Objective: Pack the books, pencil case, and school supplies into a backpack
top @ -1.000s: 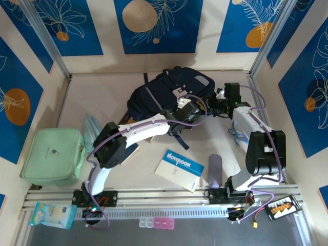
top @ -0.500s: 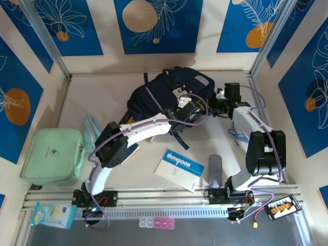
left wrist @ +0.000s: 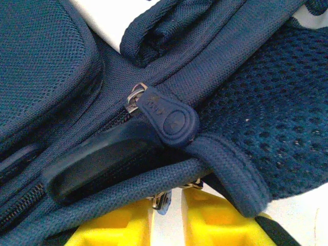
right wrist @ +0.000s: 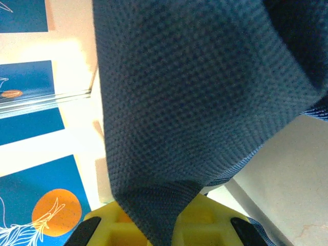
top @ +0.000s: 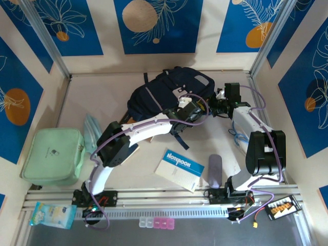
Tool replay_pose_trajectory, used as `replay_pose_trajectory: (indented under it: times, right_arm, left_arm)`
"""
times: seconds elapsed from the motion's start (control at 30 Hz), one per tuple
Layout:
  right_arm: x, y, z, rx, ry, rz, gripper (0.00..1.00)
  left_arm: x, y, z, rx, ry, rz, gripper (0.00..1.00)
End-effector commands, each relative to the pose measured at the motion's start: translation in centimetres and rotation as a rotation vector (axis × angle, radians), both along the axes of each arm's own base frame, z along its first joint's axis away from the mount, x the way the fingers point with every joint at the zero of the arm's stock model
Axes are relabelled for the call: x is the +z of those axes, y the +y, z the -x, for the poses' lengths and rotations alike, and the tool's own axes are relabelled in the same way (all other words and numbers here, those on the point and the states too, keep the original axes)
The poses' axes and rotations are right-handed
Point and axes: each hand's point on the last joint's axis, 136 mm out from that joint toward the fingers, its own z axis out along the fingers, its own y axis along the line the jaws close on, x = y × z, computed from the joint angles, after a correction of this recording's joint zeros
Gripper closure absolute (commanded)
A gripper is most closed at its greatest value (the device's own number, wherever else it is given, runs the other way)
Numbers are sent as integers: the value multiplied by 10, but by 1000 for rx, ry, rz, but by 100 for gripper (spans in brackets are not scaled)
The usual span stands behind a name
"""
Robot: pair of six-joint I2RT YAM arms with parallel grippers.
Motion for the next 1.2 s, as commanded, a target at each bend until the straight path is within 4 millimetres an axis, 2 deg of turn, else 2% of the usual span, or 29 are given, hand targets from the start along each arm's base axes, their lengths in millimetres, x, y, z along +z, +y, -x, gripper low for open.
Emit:
replay_pose_trajectory:
  times: [0.0,0.17,0.3,0.43,0.67,0.8,0.9,0.97,1.1,1.17]
  right_arm:
    - [25,16,10,86,-33,-69,99]
    - [25,13,9,75,-36,-54,99]
    - [22,3,2,47,-45,-16,99]
    - [14,-10,-6,14,-47,53,99]
    - [-15,-38,-17,-41,-30,166,99]
    - [-28,-56,-25,-74,-30,230,99]
    - [-35,-64,-33,-77,-41,262,99]
    - [-42,-67,-38,-72,-41,274,99]
    - [-49,-65,-40,-64,-17,262,93]
    - [-48,-67,-36,-75,-9,261,79]
  left_arm:
    - [4,-2,-18,11,-36,12,81]
    - [3,4,-17,25,-33,-10,92]
    - [6,14,-7,21,-6,-15,99]
    - [4,27,12,-9,61,-1,100]
    - [-22,65,52,-55,232,12,100]
    - [-24,90,63,-84,249,16,100]
    - [-22,101,69,-121,240,23,100]
    - [-22,102,70,-148,241,47,100]
    - [-24,85,71,-219,258,86,100]
    - [-23,76,69,-245,262,108,100]
